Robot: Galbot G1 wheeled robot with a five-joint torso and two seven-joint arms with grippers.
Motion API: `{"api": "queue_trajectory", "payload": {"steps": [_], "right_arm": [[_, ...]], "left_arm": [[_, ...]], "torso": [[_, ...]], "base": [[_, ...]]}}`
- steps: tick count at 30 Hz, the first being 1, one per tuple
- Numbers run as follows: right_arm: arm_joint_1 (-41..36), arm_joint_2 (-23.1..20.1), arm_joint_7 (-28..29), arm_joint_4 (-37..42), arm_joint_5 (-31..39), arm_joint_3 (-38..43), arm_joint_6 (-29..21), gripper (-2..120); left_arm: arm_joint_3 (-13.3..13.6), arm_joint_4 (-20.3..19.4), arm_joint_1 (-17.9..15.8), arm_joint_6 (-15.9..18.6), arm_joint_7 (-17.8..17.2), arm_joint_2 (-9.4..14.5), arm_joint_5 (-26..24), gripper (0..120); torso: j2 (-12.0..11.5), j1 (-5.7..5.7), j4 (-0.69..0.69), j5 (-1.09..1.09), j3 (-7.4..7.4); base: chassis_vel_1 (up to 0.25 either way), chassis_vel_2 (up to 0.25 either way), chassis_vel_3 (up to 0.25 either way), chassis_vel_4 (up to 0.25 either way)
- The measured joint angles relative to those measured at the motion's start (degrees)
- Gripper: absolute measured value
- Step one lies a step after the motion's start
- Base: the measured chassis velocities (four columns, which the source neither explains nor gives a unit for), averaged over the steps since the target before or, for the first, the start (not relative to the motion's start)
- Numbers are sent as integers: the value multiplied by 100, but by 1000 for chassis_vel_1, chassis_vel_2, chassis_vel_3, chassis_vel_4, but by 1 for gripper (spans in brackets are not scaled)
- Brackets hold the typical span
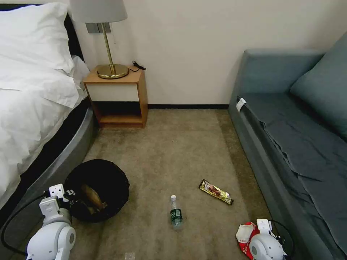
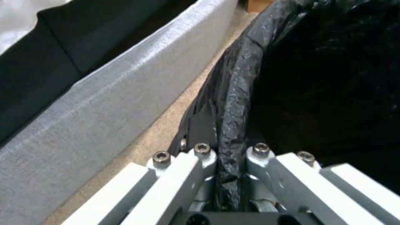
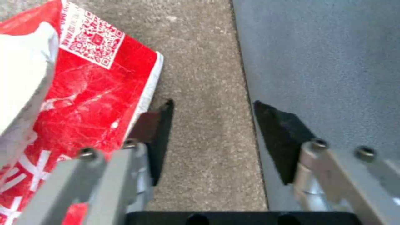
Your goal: Pick up the trash bin, then pick up the garbage on the floor and place it into the trash bin.
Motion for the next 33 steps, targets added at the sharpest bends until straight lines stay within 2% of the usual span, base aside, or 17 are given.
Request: {"api": "queue_trajectory", "payload": {"steps": [2,5,6,9,14,16,18,20,22,26,27,30,33], "right_arm": [[3,1,0,0,0,-4,1,49],[8,-8,-1,1,0,-11,1,34],[8,-8,-1,1,0,-11,1,34],[16,-30,-1,12,0,-12,1,21],[14,-40,-1,28,1,-12,2,18],[6,-30,3,38,-5,-14,5,10],[-1,-29,4,58,-10,-18,10,10],[-14,-31,25,134,24,-18,10,20],[-22,-35,34,165,46,-18,10,23],[-101,-15,167,489,327,-37,-44,42],[-101,-15,167,489,327,-37,-44,42],[-34,108,389,684,745,-37,-170,56],[7,157,501,745,945,-20,-205,64]], "left_arm": [[1,10,0,-6,0,-3,4,3],[1,25,-8,-13,-1,-11,18,3],[1,25,-8,-13,-1,-11,18,3],[1,34,-17,-15,-1,-11,19,3],[5,45,-20,-21,-2,-16,21,3],[12,52,-20,-31,-2,-24,29,3],[14,52,-20,-32,-2,-24,30,3],[14,55,-20,-32,-3,-24,32,3],[14,56,-21,-32,-3,-24,32,3],[18,73,-30,-36,-3,-24,43,3],[18,73,-30,-36,-3,-24,43,3],[45,82,-36,-37,-3,-52,72,3],[50,86,-39,-38,-3,-61,85,3]], "torso": [[0,0,0,0,0],[0,0,0,0,0],[0,0,0,0,0],[0,0,0,0,0],[0,0,0,0,0],[0,0,0,0,0],[0,0,0,0,0],[0,0,0,0,0],[0,0,0,0,0],[0,0,-1,0,0],[0,0,-1,0,0],[-1,0,0,0,0],[-1,0,0,0,0]], "base": [[0,0,0,0],[0,0,0,0],[0,0,0,0],[0,0,0,0],[0,0,0,0],[0,0,0,0],[0,0,0,0],[0,0,0,0],[0,0,0,0],[0,0,0,0],[0,0,0,0],[0,0,0,0],[0,0,0,0]]}}
